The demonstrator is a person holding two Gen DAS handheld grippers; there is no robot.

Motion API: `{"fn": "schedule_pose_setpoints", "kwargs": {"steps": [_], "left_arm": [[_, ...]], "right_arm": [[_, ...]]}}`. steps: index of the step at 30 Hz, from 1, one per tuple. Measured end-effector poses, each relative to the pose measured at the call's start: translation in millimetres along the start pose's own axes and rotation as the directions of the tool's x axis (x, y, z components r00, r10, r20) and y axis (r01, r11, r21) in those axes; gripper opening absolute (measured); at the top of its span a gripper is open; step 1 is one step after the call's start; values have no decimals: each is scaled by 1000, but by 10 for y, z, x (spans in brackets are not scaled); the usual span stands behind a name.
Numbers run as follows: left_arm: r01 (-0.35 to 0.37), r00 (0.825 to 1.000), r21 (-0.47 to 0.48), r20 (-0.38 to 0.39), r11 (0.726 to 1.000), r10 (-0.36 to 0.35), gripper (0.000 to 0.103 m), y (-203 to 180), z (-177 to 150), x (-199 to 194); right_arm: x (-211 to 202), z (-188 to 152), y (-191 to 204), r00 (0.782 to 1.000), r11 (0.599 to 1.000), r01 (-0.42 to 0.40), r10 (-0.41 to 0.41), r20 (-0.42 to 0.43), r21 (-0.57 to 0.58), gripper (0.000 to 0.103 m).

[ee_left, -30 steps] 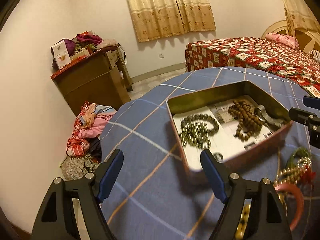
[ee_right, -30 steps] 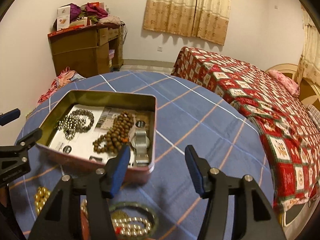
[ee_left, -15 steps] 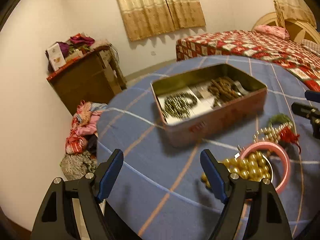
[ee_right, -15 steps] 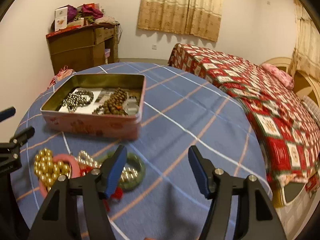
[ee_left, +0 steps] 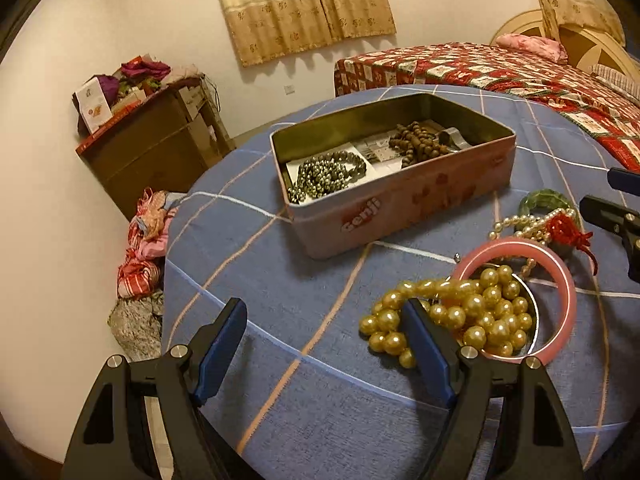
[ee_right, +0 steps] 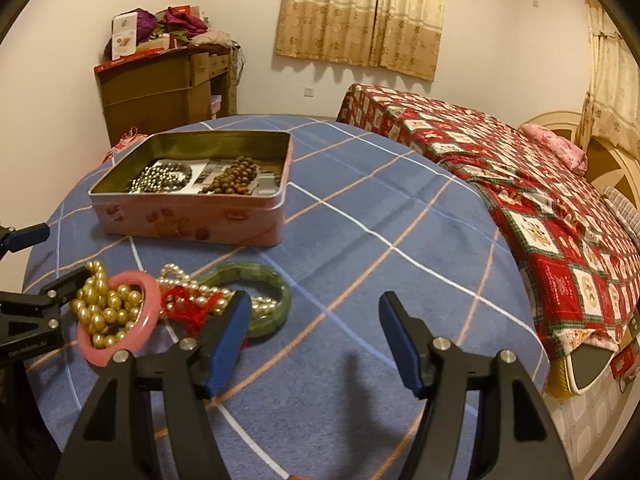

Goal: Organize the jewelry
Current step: 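Withdraw both open tools back toward the remaining jewelry, then grasp the gold pearl strand with the left tool while the right tool grasps the red tassel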

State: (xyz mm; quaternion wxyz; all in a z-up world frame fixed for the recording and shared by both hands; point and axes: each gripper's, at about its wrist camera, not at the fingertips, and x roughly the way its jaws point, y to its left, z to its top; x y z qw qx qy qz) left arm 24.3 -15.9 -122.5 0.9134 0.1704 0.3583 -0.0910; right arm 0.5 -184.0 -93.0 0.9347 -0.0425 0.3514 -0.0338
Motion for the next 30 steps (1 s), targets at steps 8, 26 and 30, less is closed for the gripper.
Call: {"fn": "schedule_pose_setpoints", "kwargs": {"steps": [8,26,30], "left_arm": [[68,997,-22,-27,997,-69,79,31,-41,78],[205,971,-52,137,977,-196,10,195,214,-463],[204,966,-71,174,976,-189,10,304,274,-582]], "right_arm": [[28,-42,3,1000,1000,-3,3,-5,6,69],[-42,-28,-37,1000,999,-19,18,22,35,69],[-121,-1,36,998,999,-51,51,47,9,69]]}}
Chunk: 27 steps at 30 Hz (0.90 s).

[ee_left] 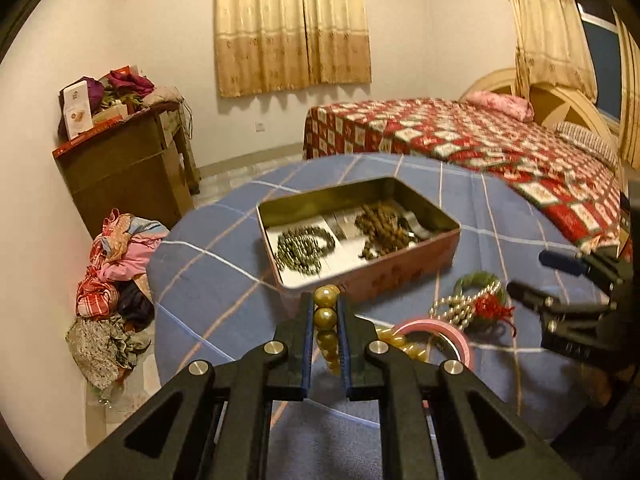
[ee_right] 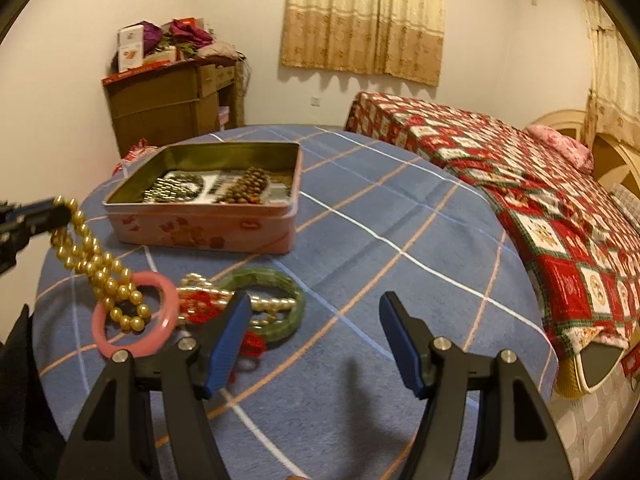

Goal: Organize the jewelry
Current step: 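Grasp the gold pearl strand with the left tool while the right tool grasps the red tassel, then lift and carry the gold pearls and red tassel with both tools toward the tin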

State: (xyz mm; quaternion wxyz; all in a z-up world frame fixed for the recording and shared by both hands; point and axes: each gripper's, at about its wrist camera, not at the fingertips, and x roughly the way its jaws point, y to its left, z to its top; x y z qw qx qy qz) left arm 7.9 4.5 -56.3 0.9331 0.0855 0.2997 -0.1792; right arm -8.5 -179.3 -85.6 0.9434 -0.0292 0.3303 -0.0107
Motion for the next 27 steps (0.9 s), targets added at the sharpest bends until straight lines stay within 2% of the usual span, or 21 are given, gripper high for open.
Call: {"fn": "schedule_pose_setpoints", "kwargs": {"steps": [6,9,17,20,21,23,24,27], "left_arm": [[15,1000,-16,23,1000,-15,10,30,59,-81],[40,998,-21,41,999,-39,10,26,86,-141],[-10,999,1,54,1000,10,10,34,96,-151],[-5,999,-11,37,1000,6,10,61,75,-96],[-4,999,-13,35,1000,5,10,67,73,-90],[-3,999,-17,34,1000,4,10,84,72,-89],[-2,999,-19,34,1000,3,10,90,74,-90],[2,999,-26,39,1000,-1,10,110,83,-113]], "right_arm": [[-63,0,122,999,998,-36,37,13,-47,69],[-43,-27,178,998,995,-63,63,-2,-74,65],[54,-91,252,995,991,-92,88,-40,-98,62],[91,-108,276,994,990,-94,89,-56,-109,55],[108,-115,286,994,989,-94,88,-60,-113,50],[132,-123,296,994,989,-93,85,-73,-117,31],[134,-129,288,993,988,-97,89,-79,-117,12],[89,-123,256,994,989,-99,92,-66,-110,6]]}}
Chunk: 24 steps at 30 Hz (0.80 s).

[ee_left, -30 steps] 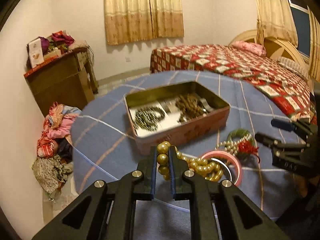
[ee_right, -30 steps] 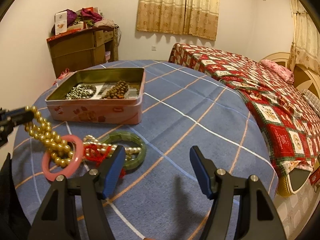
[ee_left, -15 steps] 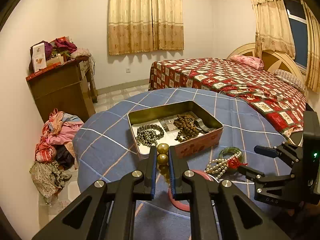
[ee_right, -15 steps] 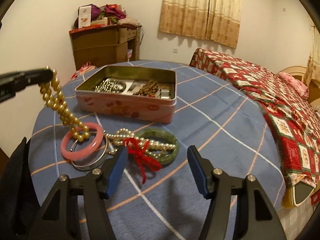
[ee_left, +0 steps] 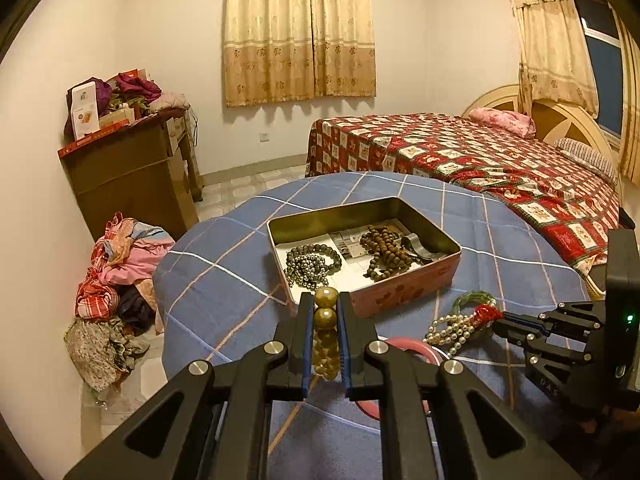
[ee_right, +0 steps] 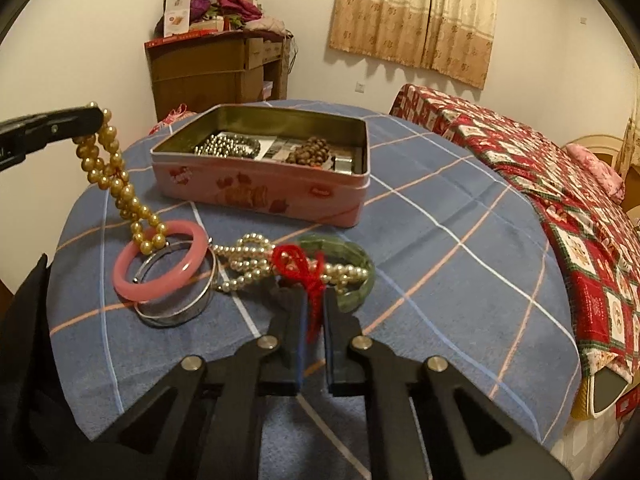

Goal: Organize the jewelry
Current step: 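Lift and carry the gold pearls and red tassel with both tools toward the tin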

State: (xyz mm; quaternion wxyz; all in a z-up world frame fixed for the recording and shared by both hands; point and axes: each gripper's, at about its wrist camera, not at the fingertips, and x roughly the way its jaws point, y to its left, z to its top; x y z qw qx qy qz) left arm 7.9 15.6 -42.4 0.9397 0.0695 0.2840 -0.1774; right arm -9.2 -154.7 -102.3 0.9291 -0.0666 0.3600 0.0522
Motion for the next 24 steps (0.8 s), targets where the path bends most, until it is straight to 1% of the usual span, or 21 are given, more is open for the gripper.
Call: {"fn": "schedule_pose_setpoints", "kwargs": {"steps": [11,24], "left_arm": [[-2,999,-9,41,1000,3,10,36,86,-148],[-27,997,-6,72,1000,27,10,65,191,-174]], "right_arm": [[-277,169,-131,992,998,51,-56,109,43,4],[-364,319,-179,983,996,70,-78,163,53,4]]}}
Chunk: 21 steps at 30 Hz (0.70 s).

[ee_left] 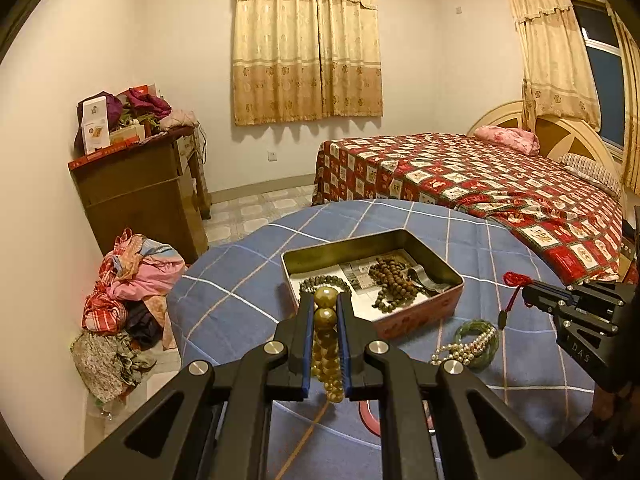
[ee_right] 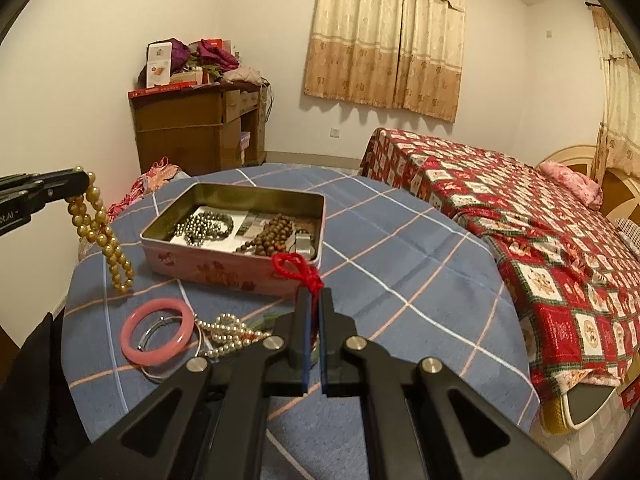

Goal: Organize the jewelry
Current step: 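Lift and carry the gold pearls and red tassel with both tools toward the tin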

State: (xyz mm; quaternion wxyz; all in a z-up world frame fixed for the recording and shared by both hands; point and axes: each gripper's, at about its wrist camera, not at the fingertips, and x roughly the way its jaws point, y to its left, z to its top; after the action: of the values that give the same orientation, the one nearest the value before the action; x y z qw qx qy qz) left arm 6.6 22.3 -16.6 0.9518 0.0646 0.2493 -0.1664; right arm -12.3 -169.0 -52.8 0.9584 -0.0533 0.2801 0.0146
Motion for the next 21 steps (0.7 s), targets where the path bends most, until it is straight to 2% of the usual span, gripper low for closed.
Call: {"fn": "schedule_pose_setpoints", "kwargs": {"steps": [21], "left_arm": [[-58,997,42,52,997,56,10,15,393,243]], "right_arm": [[84,460,60,997,998,42,-39,70,-38,4]]}}
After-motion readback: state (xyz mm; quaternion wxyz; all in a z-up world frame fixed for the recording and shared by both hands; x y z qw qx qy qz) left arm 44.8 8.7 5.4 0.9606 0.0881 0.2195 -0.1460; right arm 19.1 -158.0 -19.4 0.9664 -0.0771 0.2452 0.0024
